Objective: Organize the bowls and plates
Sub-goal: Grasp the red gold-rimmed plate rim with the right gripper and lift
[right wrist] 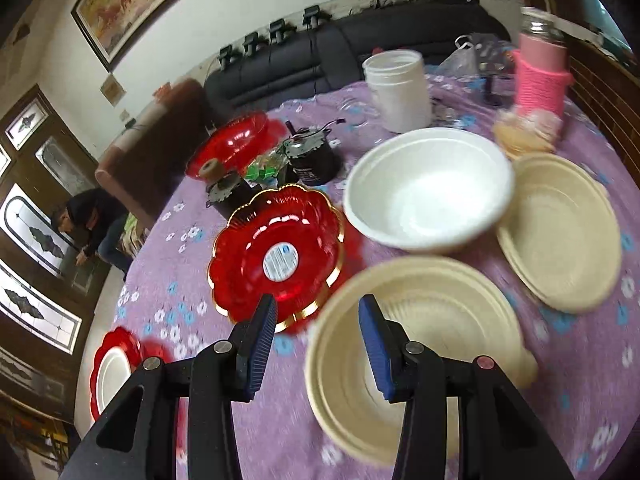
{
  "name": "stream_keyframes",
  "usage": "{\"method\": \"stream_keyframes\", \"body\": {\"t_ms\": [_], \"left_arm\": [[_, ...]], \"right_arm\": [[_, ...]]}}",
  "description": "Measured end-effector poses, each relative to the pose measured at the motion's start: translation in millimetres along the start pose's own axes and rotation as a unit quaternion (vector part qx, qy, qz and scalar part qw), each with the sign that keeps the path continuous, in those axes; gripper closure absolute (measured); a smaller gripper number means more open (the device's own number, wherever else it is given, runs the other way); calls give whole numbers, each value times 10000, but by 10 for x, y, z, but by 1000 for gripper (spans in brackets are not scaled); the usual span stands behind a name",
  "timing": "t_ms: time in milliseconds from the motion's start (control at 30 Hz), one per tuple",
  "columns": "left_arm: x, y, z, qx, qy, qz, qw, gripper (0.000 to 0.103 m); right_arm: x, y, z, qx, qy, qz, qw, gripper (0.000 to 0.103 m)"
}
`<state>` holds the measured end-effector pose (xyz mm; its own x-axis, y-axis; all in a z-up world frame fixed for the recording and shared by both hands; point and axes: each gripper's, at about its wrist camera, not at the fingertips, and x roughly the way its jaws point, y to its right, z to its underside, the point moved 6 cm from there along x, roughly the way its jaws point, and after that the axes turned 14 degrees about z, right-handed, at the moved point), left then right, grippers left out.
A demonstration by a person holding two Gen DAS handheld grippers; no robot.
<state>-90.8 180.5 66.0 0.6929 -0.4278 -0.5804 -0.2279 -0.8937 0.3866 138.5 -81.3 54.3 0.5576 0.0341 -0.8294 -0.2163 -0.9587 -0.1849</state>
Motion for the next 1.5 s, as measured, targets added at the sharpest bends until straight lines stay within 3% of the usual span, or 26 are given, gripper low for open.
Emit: {"method": "stream_keyframes", "body": {"t_ms": [367, 500, 600, 633, 667, 800, 1033, 1267, 1367, 1500], "left_arm": [[139, -202, -38, 240, 35, -75, 9997, 15], [232, -277, -7, 128, -82, -66, 9999, 15], [253, -274, 9, 110, -106, -82, 9998, 15], [252, -266, 13, 107, -105, -85, 9999, 15], [246, -260, 14, 105, -101, -86, 9999, 15], [198, -240, 19, 68, -66, -76, 9999, 15], [78, -148, 58, 88, -13, -17, 10000, 15], [56, -9, 127, 223, -138, 85, 9996, 15], [145, 79, 192, 194, -323, 278, 9989, 15], [348, 244, 313, 149, -650, 600, 9960, 15]], "right_arm": [[820, -34, -269, 122, -639, 752, 9950, 57], [873, -192, -295, 17, -630, 704, 9955, 57], [892, -340, -238, -286, -661, 926, 9931, 58], [886, -365, -218, -371, -644, 1011, 9921, 71], [884, -377, -186, -429, -667, 1067, 9911, 93], [784, -420, -55, -369, -737, 652, 9945, 94], [413, -437, 553, -552, -1034, -7, 9931, 95], [-161, -97, 1494, -884, -1494, -601, 9830, 95], [-326, 168, 1783, -980, -1600, -615, 9803, 95], [-483, 499, 1913, -1090, -1317, -296, 9848, 95]]}}
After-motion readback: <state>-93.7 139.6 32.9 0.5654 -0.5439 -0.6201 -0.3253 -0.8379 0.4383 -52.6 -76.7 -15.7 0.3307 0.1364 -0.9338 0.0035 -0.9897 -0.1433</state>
